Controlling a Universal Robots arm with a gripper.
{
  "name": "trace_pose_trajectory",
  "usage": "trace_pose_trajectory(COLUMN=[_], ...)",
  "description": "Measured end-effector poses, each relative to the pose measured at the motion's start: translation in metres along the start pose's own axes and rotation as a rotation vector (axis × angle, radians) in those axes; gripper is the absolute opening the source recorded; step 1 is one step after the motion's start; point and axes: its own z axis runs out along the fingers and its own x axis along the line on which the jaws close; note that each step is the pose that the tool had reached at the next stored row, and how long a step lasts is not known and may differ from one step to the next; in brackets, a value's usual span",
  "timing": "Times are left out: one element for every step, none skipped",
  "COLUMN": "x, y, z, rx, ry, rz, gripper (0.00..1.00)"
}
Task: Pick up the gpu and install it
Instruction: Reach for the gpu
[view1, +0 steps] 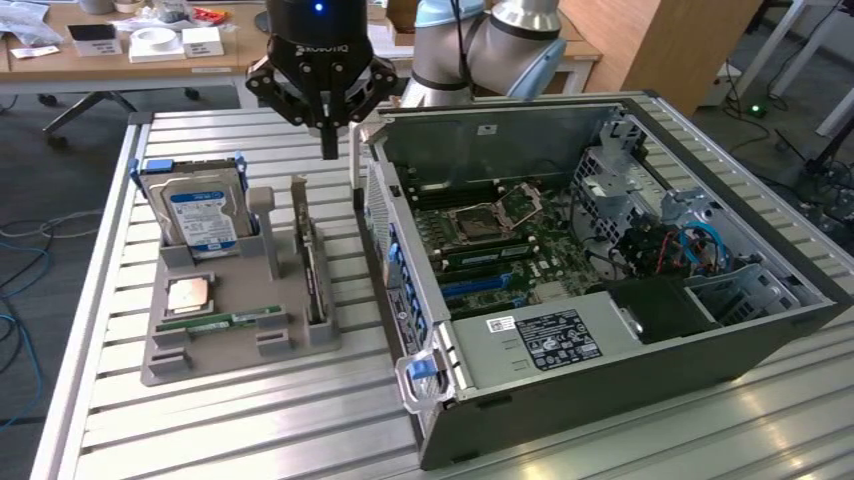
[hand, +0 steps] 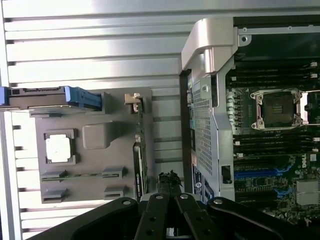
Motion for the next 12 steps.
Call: trace_pose_trajectory(x=[0.001, 0.003, 0.004, 0.006, 0.007, 0.008, 0.010, 0.011, 0.013, 0.014, 0.016, 0.017], y=[-0.0001, -0.0002, -0.0003, -0.0004, -0.0005, -0.0006, -0.0007, -0.0009, -0.0010, -0.0011, -0.0012, -0.0013], z=[0.0000, -0.0001, 0.0000, 0.0000, 0.0000, 0.0000, 0.0000, 0.0000, 0.0001, 0.0001, 0.0002, 0.0002], rx=[0.0000, 0.0001, 0.0001, 0.0000, 0.0001, 0.0000, 0.0001, 0.0001, 0.0001, 0.0000, 0.0000, 0.0000], ry=[0.0000, 0.0001, 0.0001, 0.0000, 0.0001, 0.0000, 0.0001, 0.0001, 0.0001, 0.0001, 0.0001, 0.0000], rz=[0.000, 0.000, 0.000, 0.000, 0.000, 0.000, 0.000, 0.000, 0.000, 0.000, 0.000, 0.000], gripper=[0.11, 0.11, 0.11, 0.11, 0.11, 0.11, 0.11, 0.11, 0.11, 0.11, 0.11, 0.11])
